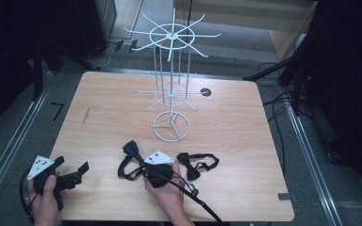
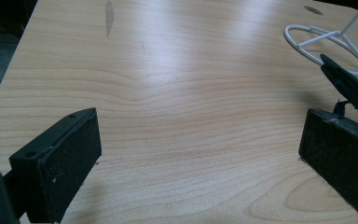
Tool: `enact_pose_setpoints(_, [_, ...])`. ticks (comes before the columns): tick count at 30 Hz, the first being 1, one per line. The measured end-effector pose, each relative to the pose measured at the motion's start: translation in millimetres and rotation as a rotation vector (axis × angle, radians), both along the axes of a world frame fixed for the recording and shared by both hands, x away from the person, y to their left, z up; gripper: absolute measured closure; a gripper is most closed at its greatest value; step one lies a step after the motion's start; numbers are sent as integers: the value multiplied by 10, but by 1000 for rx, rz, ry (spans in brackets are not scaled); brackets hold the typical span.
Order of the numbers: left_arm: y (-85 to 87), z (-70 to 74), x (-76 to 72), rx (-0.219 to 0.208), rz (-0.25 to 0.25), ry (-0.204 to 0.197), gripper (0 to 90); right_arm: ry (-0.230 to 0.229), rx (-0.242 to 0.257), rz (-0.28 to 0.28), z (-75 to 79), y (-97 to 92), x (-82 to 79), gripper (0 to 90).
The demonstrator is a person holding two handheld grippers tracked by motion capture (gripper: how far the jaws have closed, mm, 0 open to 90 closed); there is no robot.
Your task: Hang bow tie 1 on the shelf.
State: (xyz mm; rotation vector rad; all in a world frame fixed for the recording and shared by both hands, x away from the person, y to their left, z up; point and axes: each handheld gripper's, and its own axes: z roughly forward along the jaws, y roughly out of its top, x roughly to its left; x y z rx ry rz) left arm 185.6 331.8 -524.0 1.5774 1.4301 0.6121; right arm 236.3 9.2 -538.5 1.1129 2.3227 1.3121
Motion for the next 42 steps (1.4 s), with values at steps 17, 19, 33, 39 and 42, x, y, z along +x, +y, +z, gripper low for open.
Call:
enact_pose_setpoints(17, [0, 0, 0, 0, 0, 0, 0, -116, 59, -20, 233, -126, -72, 830])
enact_pose_setpoints(19, [-1, 0, 1, 1, 0, 0, 0, -126, 65, -24, 257, -141, -74, 830])
enact_pose_setpoints(33, [1, 0, -1, 0, 1, -1, 0, -179, 92, -45, 390, -216, -95, 830])
enact_pose_setpoints(39, [0, 0, -1, 0, 1, -1, 0, -206, 109, -52, 489, -254, -110, 830])
enact_pose_setpoints(42, [-2, 0, 0, 1, 1, 0, 0, -222, 113, -54, 543, -280, -113, 830])
